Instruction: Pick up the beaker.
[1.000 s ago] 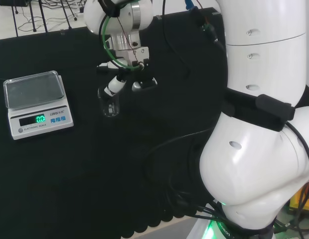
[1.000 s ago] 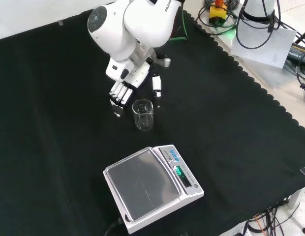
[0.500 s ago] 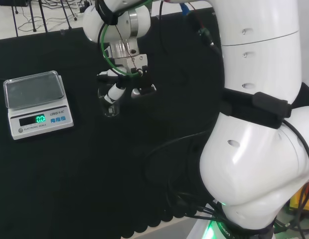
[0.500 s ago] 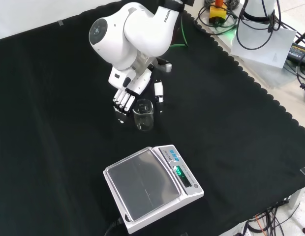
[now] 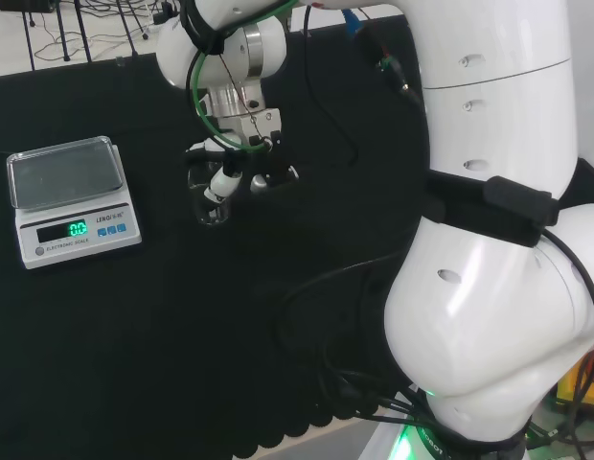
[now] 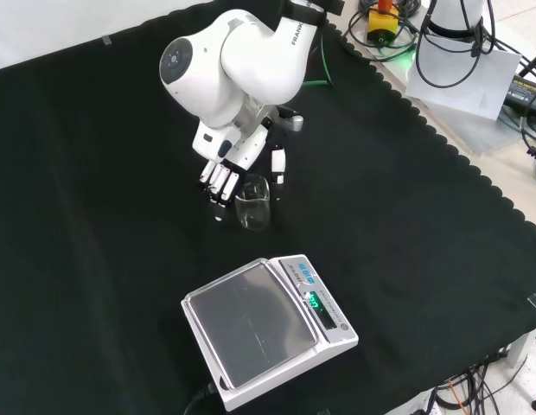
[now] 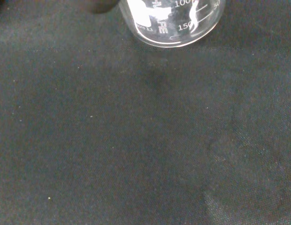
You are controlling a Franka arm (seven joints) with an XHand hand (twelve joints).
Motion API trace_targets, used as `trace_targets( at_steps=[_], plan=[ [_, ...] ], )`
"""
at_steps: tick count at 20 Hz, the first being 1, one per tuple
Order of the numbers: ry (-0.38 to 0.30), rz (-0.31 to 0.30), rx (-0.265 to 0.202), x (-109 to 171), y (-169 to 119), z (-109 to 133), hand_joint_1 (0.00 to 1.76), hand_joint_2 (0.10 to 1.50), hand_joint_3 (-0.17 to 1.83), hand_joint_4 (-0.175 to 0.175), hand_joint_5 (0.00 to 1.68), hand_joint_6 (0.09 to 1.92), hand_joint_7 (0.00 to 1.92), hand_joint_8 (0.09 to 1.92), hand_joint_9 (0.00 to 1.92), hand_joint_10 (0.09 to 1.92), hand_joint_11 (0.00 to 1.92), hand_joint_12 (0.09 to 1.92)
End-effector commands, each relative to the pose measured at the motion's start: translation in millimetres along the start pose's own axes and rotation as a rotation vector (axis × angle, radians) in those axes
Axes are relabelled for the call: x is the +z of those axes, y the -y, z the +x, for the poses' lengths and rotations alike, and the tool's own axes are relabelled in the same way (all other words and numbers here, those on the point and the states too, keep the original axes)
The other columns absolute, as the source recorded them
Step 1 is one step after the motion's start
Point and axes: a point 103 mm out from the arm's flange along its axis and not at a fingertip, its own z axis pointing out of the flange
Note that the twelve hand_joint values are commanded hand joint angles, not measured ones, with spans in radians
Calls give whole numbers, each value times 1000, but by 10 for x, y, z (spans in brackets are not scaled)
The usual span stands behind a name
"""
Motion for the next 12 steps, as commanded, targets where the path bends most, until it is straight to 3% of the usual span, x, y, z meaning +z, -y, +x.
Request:
trace_targets(
  at_steps=[1, 2, 3, 5, 7, 9, 12],
  plan=[
    [5, -16, 6, 9, -9, 9, 914, 1000, -175, 26, 305, 87, 223, 851, 486, 881, 283, 1419],
    [6, -19, 8, 12, -16, 13, 931, 1017, -175, 19, 356, 96, 269, 881, 549, 877, 371, 1384],
    [5, -22, 8, 13, -23, 19, 946, 1034, -175, 14, 360, 253, 318, 914, 611, 876, 461, 1348],
    [-2, -33, 6, 13, -31, 25, 966, 1067, -175, 3, 289, 768, 401, 994, 716, 898, 622, 1285],
    [-7, -43, 4, 13, -36, 24, 978, 1096, -175, -8, 260, 1114, 465, 1076, 786, 938, 734, 1252],
    [-11, -48, 1, 11, -40, 23, 981, 1121, -175, -20, 292, 1283, 510, 1149, 825, 974, 800, 1236],
    [-11, -51, -1, 4, -40, 29, 985, 1147, -175, -33, 361, 1377, 554, 1221, 860, 1008, 849, 1232]
  ],
)
